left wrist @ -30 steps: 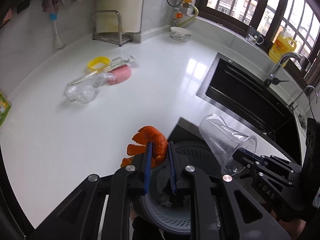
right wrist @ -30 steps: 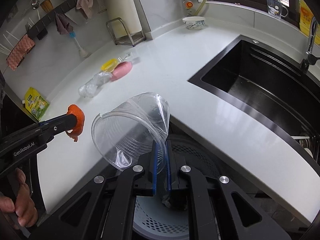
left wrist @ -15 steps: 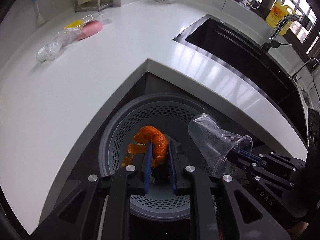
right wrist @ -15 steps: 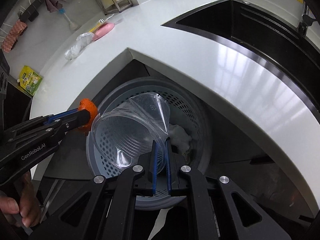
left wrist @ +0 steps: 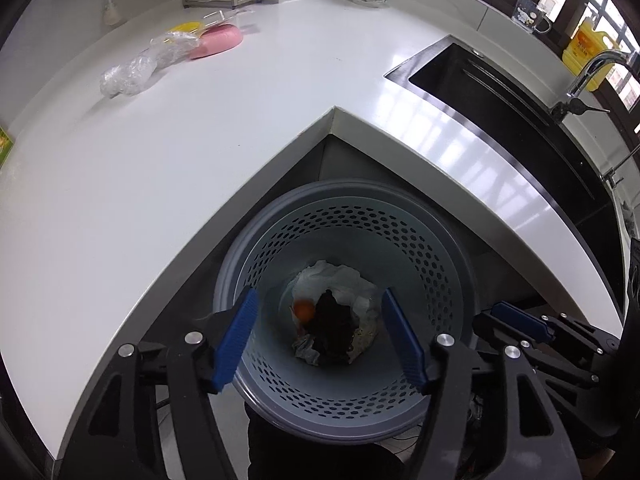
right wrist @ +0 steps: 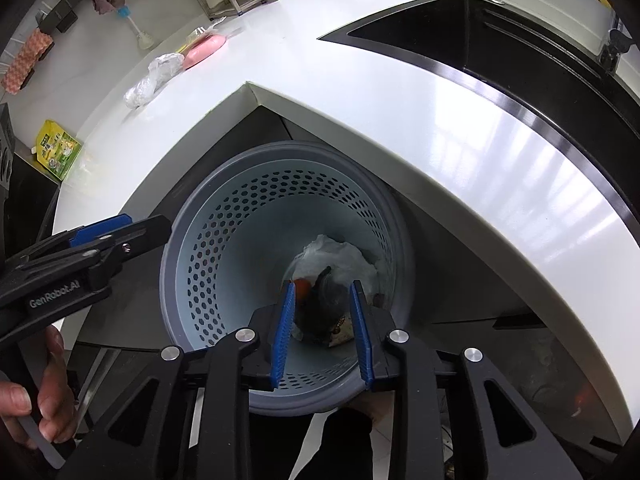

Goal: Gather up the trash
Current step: 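Open both tools to drop the cups and peel into the wastebasket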

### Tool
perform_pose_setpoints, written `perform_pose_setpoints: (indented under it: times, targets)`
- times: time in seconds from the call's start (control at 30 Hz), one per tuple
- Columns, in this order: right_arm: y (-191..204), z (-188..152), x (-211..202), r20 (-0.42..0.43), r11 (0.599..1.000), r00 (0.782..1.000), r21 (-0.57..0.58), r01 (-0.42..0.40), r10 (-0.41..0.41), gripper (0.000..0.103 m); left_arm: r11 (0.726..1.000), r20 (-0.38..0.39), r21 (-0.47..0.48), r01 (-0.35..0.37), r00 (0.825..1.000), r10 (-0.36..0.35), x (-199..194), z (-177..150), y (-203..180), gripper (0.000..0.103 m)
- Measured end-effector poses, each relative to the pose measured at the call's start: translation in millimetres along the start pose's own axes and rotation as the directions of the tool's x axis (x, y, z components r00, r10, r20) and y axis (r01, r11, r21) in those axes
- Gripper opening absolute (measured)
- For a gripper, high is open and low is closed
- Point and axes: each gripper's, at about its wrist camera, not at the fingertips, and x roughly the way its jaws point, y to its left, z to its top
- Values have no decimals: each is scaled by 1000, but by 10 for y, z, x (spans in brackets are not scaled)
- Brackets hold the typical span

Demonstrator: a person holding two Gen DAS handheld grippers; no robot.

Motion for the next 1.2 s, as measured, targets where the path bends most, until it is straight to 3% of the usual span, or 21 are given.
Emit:
perform_pose_setpoints:
  times: [0.37,0.8,1.2]
  targets:
    - [-48,18,-90,-1,1000,1000,13,-29,29,31,999,-5,-14,-34,999,34,-176,-85,42,64]
    - [97,159,-312,43,998,997,-41,-58,60,38,997,93,-57,-56,994,61,-626,36,116,69]
    - [346,391,-382,64,994,994,-68,-87,91,44,990,160,-113,-86,982,104,-947,164,418,76]
